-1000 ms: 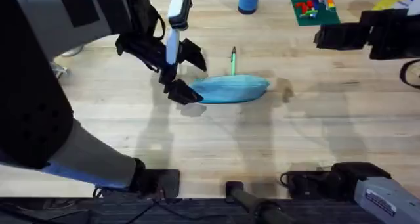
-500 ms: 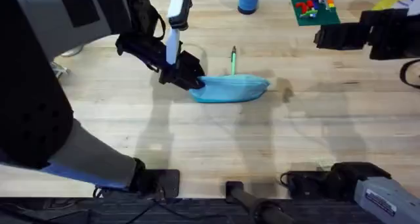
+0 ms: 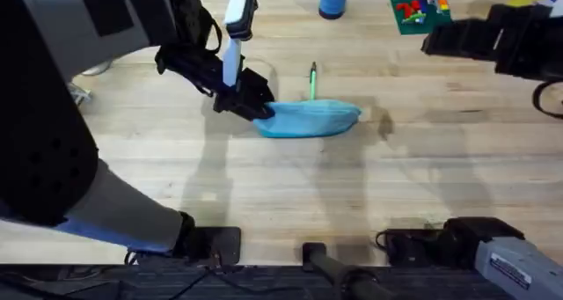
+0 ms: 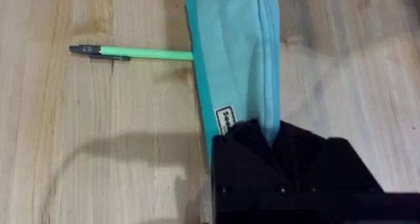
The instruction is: Unzip the bag, pick up the pens from the table one at a time and place them inside, then zip the bag closed.
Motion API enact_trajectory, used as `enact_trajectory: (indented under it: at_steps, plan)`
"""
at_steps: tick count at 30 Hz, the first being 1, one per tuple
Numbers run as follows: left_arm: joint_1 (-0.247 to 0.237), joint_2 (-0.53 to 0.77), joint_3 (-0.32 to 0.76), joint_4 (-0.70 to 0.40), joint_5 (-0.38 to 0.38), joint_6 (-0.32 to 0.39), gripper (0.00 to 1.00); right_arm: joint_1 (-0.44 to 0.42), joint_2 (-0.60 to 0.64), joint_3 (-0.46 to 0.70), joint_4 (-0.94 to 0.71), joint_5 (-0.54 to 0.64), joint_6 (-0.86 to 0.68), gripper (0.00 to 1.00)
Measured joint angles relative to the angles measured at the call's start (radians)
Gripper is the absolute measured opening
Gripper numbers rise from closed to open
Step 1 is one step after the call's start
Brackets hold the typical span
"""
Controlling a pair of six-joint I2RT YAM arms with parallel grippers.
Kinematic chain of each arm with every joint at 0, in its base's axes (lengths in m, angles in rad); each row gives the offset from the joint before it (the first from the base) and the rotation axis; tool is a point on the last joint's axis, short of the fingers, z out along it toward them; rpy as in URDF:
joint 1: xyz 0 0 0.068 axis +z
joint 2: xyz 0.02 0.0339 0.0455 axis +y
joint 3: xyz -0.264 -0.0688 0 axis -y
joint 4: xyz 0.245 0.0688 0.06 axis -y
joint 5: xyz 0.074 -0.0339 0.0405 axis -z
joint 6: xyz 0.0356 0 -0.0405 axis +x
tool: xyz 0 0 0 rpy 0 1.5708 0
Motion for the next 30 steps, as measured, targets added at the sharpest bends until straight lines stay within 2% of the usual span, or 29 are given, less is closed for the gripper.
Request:
enact_trajectory:
  at_steps: [6,20,25,30]
  plan:
    - [0.000,0.000,0.000,0.000,0.000,0.000,0.043,0.000,0.000,0.000,-0.001,0.000,0.254,0.995]
    - [0.000,0.000,0.000,0.002,0.000,0.000,0.043,0.000,0.000,0.000,-0.004,-0.004,0.712,0.996]
    - [0.000,0.000,0.000,0.002,0.000,0.000,0.043,0.000,0.000,0.000,-0.026,-0.003,0.779,0.996]
    - [0.000,0.000,0.000,0.002,0.000,0.000,0.043,0.000,0.000,0.000,-0.030,0.000,0.680,0.996]
